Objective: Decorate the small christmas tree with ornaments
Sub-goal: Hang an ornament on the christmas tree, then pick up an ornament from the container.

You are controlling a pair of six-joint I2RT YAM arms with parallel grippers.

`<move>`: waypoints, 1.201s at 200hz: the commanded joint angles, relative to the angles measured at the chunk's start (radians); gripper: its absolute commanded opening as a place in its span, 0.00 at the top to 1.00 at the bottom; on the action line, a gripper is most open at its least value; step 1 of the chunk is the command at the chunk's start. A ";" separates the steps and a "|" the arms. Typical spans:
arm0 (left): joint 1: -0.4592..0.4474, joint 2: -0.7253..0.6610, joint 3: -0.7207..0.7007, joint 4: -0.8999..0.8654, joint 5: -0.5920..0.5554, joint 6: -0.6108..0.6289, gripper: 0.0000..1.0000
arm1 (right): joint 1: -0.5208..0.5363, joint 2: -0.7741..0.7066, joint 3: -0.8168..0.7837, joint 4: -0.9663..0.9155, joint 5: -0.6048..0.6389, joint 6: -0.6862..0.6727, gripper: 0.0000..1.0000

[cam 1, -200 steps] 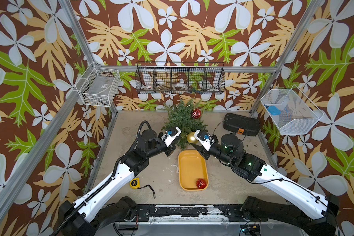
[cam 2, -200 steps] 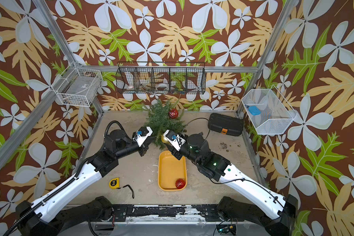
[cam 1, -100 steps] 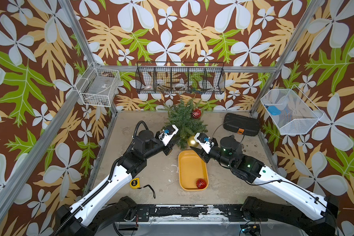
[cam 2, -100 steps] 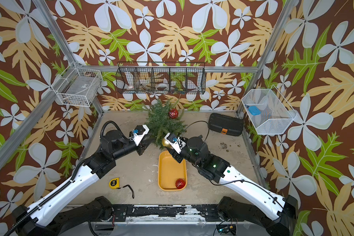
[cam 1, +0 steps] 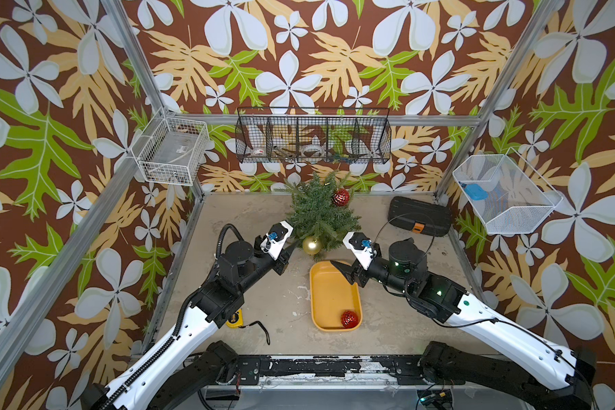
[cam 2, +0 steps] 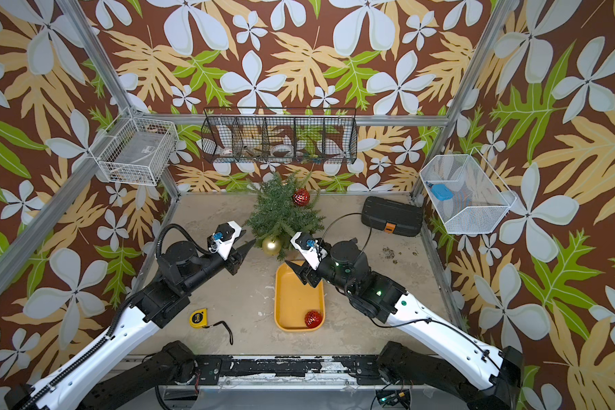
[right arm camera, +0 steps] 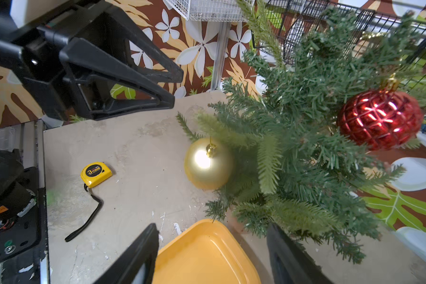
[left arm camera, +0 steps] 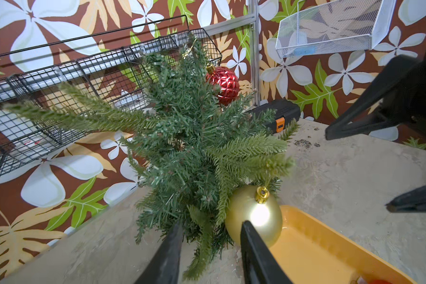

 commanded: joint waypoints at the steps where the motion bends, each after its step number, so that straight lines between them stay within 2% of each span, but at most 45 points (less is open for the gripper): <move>1: 0.002 -0.021 -0.021 0.032 -0.034 -0.007 0.59 | 0.002 -0.022 -0.007 -0.036 -0.008 0.031 0.29; 41: 0.002 -0.076 -0.109 0.059 -0.062 0.007 0.58 | 0.001 -0.054 -0.046 -0.106 0.007 0.110 0.31; 89: 0.002 -0.104 -0.132 0.064 -0.121 -0.015 0.58 | 0.002 -0.057 -0.130 -0.216 0.029 0.353 0.39; 124: 0.002 -0.124 -0.140 0.057 -0.132 -0.011 0.58 | 0.002 0.019 -0.155 -0.348 -0.002 0.529 0.50; 145: 0.001 -0.127 -0.143 0.051 -0.146 0.010 0.58 | 0.022 0.077 -0.155 -0.403 -0.037 0.566 0.52; 178: 0.002 -0.125 -0.141 0.050 -0.138 0.004 0.58 | 0.074 0.172 -0.138 -0.456 -0.052 0.594 0.49; 214: 0.001 -0.135 -0.143 0.087 -0.087 -0.058 0.58 | 0.094 0.284 -0.094 -0.527 -0.032 0.559 0.46; 240: 0.001 -0.140 -0.143 0.095 -0.071 -0.057 0.58 | 0.104 0.364 -0.054 -0.559 -0.031 0.524 0.43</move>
